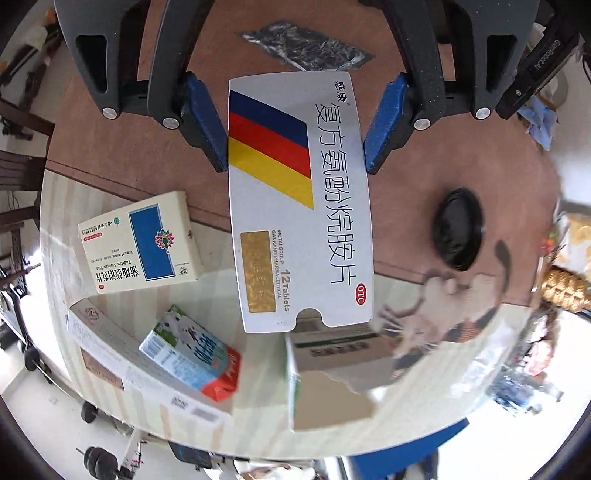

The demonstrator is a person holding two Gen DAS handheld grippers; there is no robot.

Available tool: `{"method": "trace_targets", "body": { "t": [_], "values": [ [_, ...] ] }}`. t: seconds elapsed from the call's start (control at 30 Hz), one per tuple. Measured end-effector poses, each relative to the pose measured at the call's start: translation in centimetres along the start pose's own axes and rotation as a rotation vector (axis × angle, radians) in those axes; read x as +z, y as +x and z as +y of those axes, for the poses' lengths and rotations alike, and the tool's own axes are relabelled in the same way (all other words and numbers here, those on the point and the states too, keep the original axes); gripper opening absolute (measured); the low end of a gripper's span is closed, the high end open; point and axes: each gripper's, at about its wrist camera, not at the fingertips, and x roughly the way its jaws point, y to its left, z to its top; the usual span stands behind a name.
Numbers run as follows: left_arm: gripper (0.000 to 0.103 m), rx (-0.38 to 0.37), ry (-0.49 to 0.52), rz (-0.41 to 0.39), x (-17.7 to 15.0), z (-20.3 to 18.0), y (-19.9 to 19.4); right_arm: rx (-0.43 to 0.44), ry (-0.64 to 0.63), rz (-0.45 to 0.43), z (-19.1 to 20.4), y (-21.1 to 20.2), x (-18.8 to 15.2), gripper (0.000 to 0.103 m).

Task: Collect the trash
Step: 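Carry the blue bag and white medicine box over the trash bin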

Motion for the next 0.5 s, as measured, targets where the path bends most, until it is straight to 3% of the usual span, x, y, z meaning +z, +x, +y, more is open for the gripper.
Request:
{"method": "trace_targets", "body": {
  "t": [0.07, 0.23, 0.4, 0.5],
  "values": [
    [0.055, -0.012, -0.005, -0.031, -0.4, 2.5, -1.2, 0.018, -0.008, -0.044, -0.1, -1.7, -0.1, 0.075],
    [0.055, -0.023, -0.012, -0.074, -1.1, 4.5, -2.8, 0.003, -0.005, -0.176, -0.6, -4.8, 1.3, 0.074],
    [0.055, -0.051, -0.036, -0.096, -3.1, 5.8, -4.1, 0.035, -0.036, -0.215, -0.4, -8.0, 0.5, 0.075],
    [0.055, -0.071, -0.042, -0.103, -5.5, 7.1, -5.3, 0.076, -0.103, -0.184, 0.8, -9.0, -2.8, 0.075]
  ]
}}
